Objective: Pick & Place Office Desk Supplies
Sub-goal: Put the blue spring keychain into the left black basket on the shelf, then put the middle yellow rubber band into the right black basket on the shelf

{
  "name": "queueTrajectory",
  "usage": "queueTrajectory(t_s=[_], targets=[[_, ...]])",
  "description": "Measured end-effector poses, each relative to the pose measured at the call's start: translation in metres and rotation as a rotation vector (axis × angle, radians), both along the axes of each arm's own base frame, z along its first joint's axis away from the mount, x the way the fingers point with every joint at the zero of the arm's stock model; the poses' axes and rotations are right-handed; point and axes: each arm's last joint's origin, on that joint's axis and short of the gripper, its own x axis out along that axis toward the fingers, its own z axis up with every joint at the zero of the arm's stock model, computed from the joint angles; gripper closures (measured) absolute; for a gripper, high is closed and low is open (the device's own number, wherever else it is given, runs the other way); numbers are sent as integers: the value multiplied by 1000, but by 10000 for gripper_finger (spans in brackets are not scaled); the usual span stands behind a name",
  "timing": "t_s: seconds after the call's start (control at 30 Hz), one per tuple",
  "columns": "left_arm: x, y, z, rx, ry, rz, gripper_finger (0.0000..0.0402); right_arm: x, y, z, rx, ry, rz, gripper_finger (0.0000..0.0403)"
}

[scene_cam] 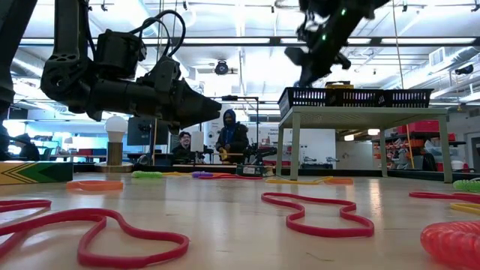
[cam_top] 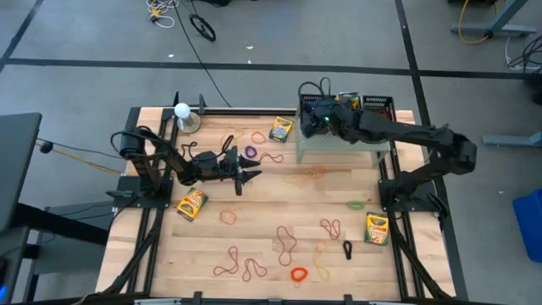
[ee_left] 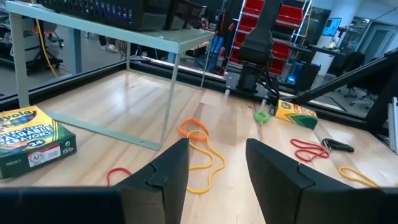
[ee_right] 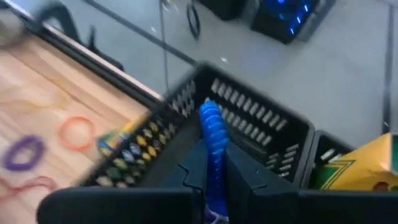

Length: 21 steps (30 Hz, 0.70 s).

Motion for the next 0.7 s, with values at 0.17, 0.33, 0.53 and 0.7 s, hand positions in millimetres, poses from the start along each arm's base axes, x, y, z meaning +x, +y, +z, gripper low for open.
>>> queueTrajectory(t_s=[0.17,0.33,0.53,0.7], targets=[[0,0,0,-4,3,0,236,3,-7,-7,7,26,-11,337],[0,0,0,-6,3,0,236,3,-7,-7,-10,33,-30,265],[0,0,0,-6,3,0,236,-2,-3,4,-38,12,-38,197],[0,0,0,-6,3,0,236,-9,33,35,-95,-54,59,225]])
